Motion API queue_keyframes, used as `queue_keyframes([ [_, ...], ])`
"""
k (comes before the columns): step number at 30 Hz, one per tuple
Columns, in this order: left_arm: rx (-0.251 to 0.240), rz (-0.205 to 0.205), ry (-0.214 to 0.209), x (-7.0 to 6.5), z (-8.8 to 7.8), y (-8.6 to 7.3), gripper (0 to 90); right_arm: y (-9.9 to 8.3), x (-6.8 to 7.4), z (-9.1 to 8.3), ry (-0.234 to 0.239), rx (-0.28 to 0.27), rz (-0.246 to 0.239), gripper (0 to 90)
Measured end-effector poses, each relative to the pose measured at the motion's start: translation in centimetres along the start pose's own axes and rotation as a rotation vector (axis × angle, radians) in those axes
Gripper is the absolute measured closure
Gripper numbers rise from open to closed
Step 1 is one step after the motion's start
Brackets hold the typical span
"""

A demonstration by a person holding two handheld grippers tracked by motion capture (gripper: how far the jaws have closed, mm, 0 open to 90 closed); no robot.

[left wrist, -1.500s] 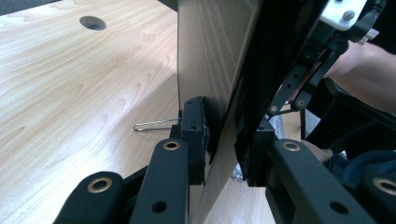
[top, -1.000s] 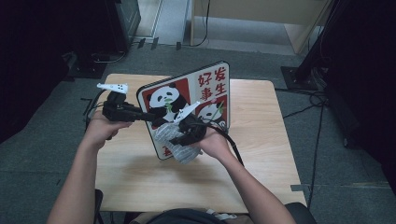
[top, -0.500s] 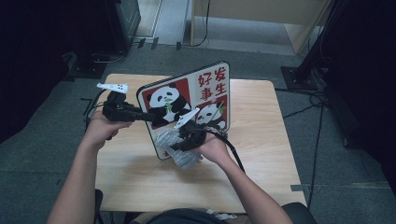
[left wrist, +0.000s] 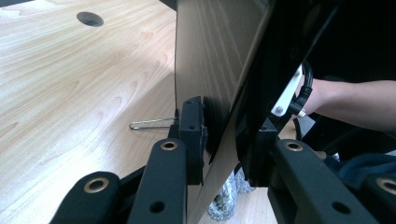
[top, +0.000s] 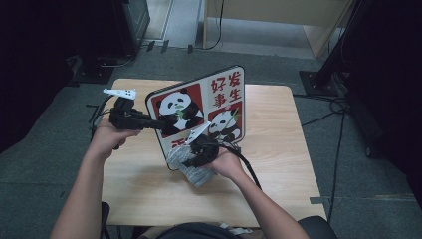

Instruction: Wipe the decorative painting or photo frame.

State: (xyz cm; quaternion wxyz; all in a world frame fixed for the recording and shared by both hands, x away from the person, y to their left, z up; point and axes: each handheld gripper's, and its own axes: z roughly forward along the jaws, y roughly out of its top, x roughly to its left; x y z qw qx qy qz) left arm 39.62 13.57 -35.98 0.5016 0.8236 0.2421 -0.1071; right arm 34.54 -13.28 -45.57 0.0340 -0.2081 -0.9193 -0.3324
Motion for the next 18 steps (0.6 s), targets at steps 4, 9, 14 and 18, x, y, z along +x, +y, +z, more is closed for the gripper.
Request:
queue_keyframes([
  [4,0.001,-0.001,0.001,0.0,0.0,0.0,73.7,-0.4,0.1,0.7,0.013,0.044,0.015,67.8],
  [9,0.0,-0.009,0.001,0.1,0.0,0.0,72.9,-0.7,0.1,1.2,0.027,0.056,0.02,67.8],
  [14,-0.006,-0.002,0.004,0.1,-0.2,0.1,63.5,-0.5,0.4,0.4,0.041,0.052,0.026,68.0],
  [18,-0.008,0.012,0.015,-0.2,-0.5,0.2,59.3,-0.2,0.7,-0.5,0.039,0.046,0.017,68.1],
])
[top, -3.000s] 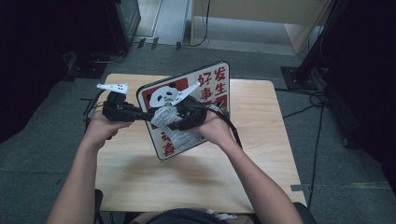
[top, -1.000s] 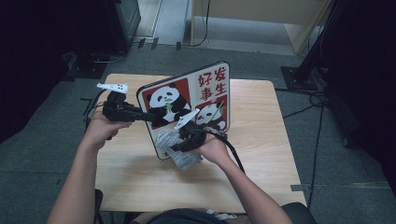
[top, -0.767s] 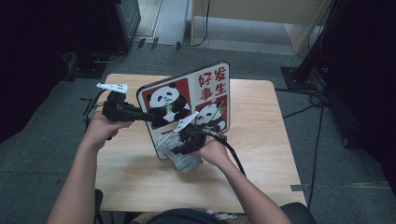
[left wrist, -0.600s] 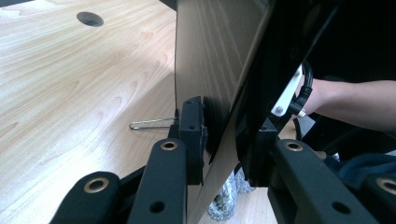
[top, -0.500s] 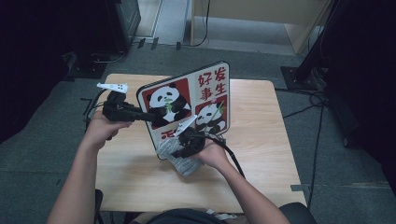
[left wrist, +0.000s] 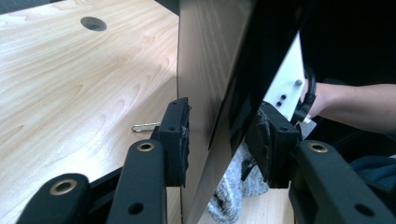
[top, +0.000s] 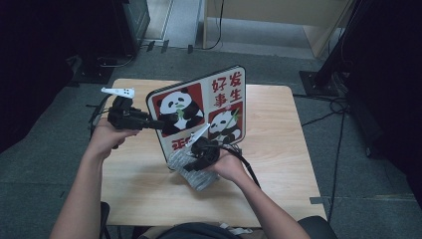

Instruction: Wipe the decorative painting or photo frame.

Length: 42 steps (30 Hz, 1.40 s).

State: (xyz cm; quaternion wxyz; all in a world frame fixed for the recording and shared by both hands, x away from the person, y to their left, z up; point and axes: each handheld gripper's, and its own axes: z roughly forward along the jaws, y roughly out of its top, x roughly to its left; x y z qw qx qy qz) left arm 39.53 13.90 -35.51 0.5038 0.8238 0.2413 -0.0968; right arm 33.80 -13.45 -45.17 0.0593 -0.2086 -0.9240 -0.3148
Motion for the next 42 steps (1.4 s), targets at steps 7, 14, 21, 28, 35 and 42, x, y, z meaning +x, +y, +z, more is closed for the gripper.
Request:
queue_keyframes([
  [7,0.006,-0.005,0.017,0.0,-0.5,-0.2,60.4,1.3,0.7,-2.4,-0.016,-0.035,-0.018,68.2],
  [14,-0.016,-0.005,0.009,0.1,-1.5,-0.5,62.5,3.5,1.5,-5.3,-0.032,-0.076,-0.031,68.4],
  [21,-0.022,-0.015,-0.011,0.2,-2.7,-0.7,69.7,6.3,2.2,-8.2,-0.059,-0.106,-0.049,68.4],
  [28,-0.022,-0.023,0.0,0.4,-3.5,-1.0,74.5,9.2,2.7,-10.4,-0.086,-0.132,-0.068,68.4],
  [35,-0.01,-0.039,0.019,1.3,-3.2,-0.8,75.2,12.1,3.6,-13.0,-0.118,-0.154,-0.096,68.2],
  [42,-0.02,-0.027,0.025,1.8,-2.8,-0.4,76.5,14.7,4.6,-15.0,-0.155,-0.182,-0.137,68.1],
])
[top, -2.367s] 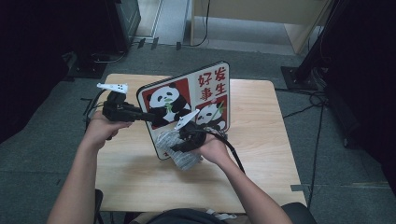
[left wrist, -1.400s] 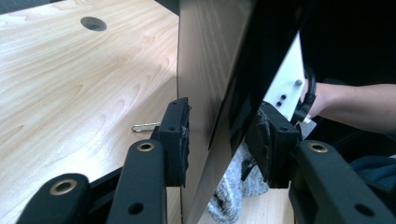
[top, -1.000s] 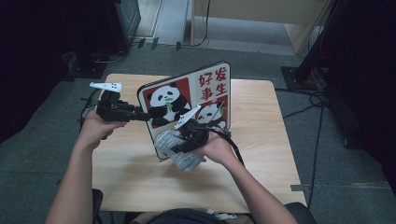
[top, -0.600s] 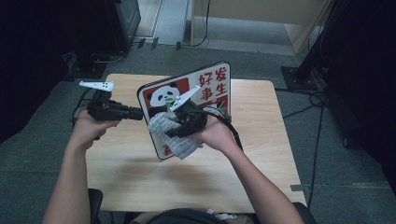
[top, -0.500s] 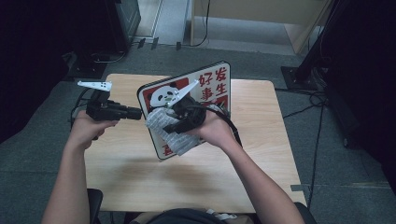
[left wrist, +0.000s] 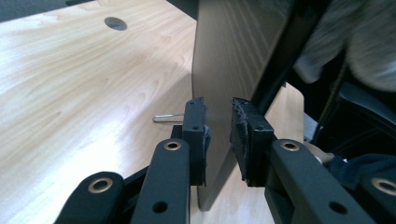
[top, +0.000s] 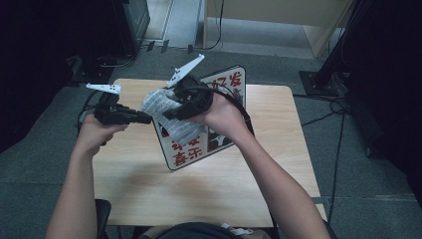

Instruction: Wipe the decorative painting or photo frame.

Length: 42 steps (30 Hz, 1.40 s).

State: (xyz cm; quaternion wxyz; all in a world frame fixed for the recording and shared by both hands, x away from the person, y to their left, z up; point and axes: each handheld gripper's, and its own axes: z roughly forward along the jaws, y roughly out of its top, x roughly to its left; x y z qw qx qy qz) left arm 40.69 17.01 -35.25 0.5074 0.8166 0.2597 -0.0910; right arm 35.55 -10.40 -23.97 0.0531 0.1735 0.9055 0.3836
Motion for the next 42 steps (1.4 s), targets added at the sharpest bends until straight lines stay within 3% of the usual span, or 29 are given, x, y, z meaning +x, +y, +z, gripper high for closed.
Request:
queue_keyframes([
  [4,0.001,0.015,-0.012,0.2,0.6,0.4,76.5,2.1,0.2,-0.3,-0.023,-0.021,-0.036,67.9],
  [9,-0.001,0.025,-0.017,0.2,0.6,0.4,76.5,2.7,-0.2,0.7,-0.029,-0.007,-0.022,67.9],
  [18,-0.012,0.031,-0.018,0.1,0.5,0.4,76.3,2.1,-0.4,2.5,-0.021,0.02,-0.034,67.9],
  [42,-0.013,0.034,-0.021,0.1,0.5,0.4,76.6,0.0,0.0,4.7,0.022,0.05,-0.031,67.8],
])
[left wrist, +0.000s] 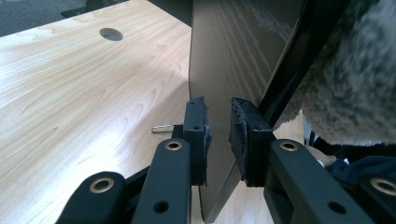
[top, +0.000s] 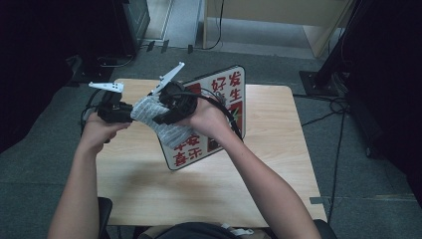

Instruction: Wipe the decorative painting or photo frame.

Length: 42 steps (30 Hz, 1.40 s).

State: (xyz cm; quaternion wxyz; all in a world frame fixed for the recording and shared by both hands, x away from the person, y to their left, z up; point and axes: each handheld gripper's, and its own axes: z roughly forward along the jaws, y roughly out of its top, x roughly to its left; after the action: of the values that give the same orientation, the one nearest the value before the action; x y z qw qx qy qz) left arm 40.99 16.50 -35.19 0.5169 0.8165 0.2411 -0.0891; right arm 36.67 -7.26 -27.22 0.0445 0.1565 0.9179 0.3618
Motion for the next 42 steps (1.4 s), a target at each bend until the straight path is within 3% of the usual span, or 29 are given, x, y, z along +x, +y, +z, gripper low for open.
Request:
queue_keyframes([
  [22,0.0,-0.001,-0.001,0.0,0.0,-0.1,77.0,-2.3,0.3,1.9,0.029,0.007,-0.008,68.0],
  [42,-0.002,-0.009,-0.003,0.0,0.0,-0.2,77.4,-4.7,0.3,3.2,0.054,-0.044,0.023,68.1],
])
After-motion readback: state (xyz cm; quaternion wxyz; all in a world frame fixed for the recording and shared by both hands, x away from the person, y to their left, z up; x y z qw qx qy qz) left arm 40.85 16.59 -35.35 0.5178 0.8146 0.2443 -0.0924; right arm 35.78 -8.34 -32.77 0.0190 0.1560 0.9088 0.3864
